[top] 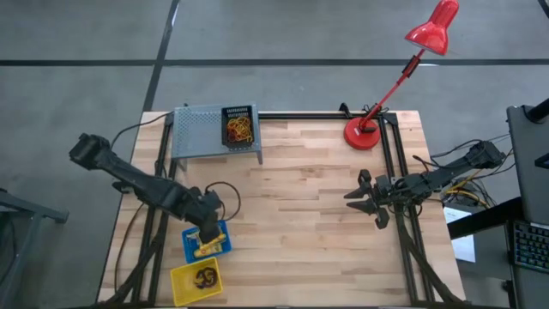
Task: Pick & Place Office Desk Supplies
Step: Put the blue bin with crayon boxes on the shelf
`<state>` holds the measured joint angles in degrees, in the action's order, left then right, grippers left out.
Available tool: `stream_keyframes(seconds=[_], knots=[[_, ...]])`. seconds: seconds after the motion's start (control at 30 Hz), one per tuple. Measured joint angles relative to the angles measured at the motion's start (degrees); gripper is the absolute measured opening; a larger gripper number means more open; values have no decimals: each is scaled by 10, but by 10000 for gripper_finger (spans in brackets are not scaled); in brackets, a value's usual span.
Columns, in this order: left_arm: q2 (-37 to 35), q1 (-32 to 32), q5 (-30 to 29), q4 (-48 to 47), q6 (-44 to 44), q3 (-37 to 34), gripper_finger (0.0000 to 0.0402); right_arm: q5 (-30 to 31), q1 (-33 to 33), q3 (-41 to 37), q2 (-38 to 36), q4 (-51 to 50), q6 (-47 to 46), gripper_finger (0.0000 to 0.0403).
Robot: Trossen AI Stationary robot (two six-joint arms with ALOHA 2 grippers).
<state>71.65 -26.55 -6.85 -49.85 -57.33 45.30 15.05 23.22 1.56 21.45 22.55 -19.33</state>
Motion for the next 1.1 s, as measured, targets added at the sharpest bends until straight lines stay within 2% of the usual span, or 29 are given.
stream_keyframes(seconds=[0.33, 0.67, 0.83, 1.1], knots=[[56, 0, 8, 23, 48, 0, 136, 0, 0, 0, 0, 0, 0, 119], [106, 0, 11, 32, 55, 0, 131, 0, 0, 0, 0, 0, 0, 121], [113, 0, 11, 36, 55, 0, 108, 0, 0, 0, 0, 0, 0, 114], [113, 0, 12, 40, 53, 0, 39, 0, 0, 0, 0, 0, 0, 113]])
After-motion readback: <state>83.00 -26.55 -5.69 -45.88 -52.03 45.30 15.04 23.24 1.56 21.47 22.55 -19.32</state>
